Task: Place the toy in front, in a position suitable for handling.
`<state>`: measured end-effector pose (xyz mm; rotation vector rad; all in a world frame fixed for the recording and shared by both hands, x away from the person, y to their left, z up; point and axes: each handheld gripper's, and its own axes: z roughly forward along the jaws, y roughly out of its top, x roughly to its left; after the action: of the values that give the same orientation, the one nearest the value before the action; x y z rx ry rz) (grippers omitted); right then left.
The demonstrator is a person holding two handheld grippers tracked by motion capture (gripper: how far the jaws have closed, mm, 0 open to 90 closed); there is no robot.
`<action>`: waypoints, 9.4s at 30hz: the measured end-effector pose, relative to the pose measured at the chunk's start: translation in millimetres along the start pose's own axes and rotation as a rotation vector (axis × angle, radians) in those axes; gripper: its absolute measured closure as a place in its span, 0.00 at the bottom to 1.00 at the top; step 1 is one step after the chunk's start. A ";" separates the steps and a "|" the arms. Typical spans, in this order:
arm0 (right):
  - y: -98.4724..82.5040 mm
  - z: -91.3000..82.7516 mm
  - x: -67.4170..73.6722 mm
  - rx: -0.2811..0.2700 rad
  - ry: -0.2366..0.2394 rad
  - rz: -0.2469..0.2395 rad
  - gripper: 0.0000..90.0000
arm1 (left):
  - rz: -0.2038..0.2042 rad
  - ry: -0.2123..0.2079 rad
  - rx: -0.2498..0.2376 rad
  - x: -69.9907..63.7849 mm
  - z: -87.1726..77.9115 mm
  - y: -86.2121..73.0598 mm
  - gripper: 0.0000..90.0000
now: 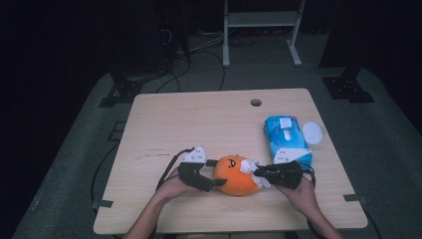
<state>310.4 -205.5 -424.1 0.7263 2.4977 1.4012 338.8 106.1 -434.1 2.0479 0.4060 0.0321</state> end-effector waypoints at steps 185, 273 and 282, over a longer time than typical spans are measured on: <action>2.8 -0.4 -4.3 -0.015 0.033 -0.008 0.93 | 0.005 0.036 -0.010 -3.6 5.8 -0.5 0.42; 17.8 6.9 3.4 -0.097 0.132 -0.069 0.93 | 0.021 -0.047 0.010 -9.6 -3.8 9.5 0.10; 26.9 4.2 11.9 -0.079 0.088 -0.109 0.93 | 0.072 -0.003 0.013 -14.0 -1.6 4.2 0.40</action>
<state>310.5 -184.6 -402.8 0.5167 2.4883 1.5141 326.5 101.4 -427.6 2.0743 0.3316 0.0699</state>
